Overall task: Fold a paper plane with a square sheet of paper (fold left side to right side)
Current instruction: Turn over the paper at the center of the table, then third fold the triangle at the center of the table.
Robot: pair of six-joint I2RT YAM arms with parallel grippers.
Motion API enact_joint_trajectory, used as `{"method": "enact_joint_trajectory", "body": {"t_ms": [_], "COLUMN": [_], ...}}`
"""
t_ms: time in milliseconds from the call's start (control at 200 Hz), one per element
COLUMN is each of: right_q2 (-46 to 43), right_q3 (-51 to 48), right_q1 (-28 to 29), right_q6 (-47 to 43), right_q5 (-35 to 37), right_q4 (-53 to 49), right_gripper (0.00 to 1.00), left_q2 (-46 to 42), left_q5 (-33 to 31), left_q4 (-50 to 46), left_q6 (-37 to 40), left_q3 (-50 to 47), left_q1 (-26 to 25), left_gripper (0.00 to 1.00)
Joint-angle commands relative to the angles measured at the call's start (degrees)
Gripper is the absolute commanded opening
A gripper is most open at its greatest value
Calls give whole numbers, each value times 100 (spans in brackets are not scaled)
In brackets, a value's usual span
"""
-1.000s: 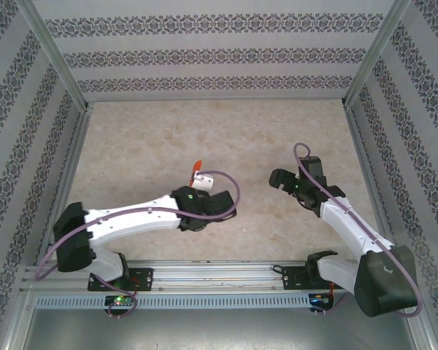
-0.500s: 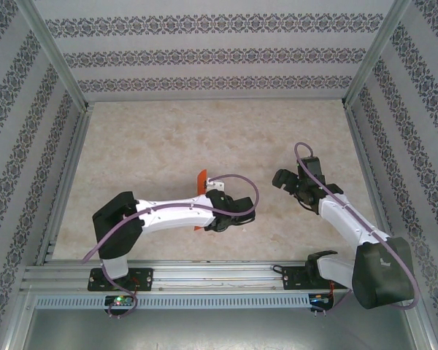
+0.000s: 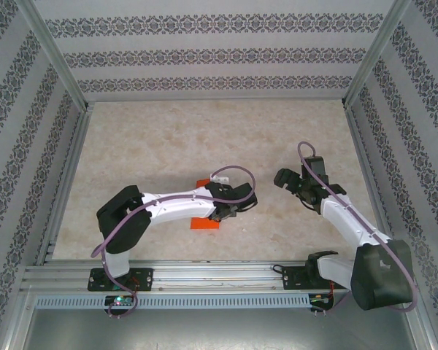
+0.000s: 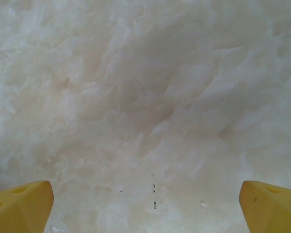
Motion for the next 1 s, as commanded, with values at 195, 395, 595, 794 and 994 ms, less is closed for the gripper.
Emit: {"method": "enact_joint_trajectory", "body": {"t_ms": [195,395,595,794,994], "right_q2": [-515,-564,-77,910,1942], "right_q3": [7,7,-4,139,446], "right_q1": [-96,-70,625,1912,2767], "right_q6": [-496,-257,310,909,1383], "right_q5": [-1159,-2349,-3019,-2872,-2672], "right_q4": [-8,82,410,1108,1823], "right_gripper": [98,88,68,39,9], "left_q2": [-877,-1959,-2965,-3700,-3956], "left_q5": [997,1726,2648,3502,4149], "left_q4": [1802,3190,4068,4504,4516], "left_q6": [712,1350,1666,1723,1780], "left_q3": [-900,-2071,-3185,-4012,-4360], "left_q1": [574,1232,2171,3016,3454], "left_gripper": [57,59,59,58,57]}}
